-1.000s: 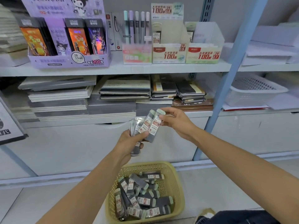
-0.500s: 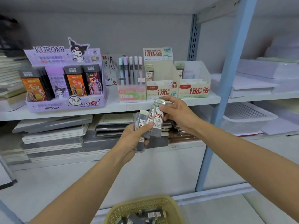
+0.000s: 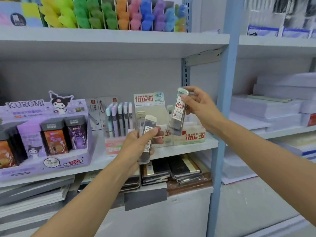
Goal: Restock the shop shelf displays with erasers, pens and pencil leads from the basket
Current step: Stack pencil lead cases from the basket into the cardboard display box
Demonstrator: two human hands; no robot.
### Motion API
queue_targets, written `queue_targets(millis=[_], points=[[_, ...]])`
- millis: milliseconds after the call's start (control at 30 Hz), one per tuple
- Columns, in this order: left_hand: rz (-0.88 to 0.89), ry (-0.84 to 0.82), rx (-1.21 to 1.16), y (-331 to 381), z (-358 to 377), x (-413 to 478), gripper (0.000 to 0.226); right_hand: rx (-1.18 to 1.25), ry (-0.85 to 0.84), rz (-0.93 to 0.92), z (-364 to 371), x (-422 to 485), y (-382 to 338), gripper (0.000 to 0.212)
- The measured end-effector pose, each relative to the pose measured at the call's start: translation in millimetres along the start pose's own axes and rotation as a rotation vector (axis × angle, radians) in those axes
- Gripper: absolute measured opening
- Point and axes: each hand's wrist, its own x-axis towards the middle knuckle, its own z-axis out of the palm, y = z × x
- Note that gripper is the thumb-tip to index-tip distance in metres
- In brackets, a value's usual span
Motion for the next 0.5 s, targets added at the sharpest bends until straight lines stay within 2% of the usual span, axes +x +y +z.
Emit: queue_targets(millis=[100, 200, 333, 500], points=[[0.015, -0.035, -0.102, 10.9, 3.7, 13.6, 0.021, -0.057, 0.176, -0.065, -21.9, 25.6, -5.7, 0.018], [0.014, -0.058, -0.162, 14.6, 4.9, 23.7, 0.019, -0.185, 0.238, -0.081, -36.6, 41.1, -2.3, 0.016], [-0.001, -0.045, -0.163, 12.8, 5.9, 31.7, 0.018, -0.247, 0.186, -0.037, -40.6, 48.3, 10.4, 0.014], [0.029, -0.037, -0.080, 8.9, 9.4, 39.7, 0.016, -0.111, 0.072, 0.006, -40.5, 49.3, 25.6, 0.014]])
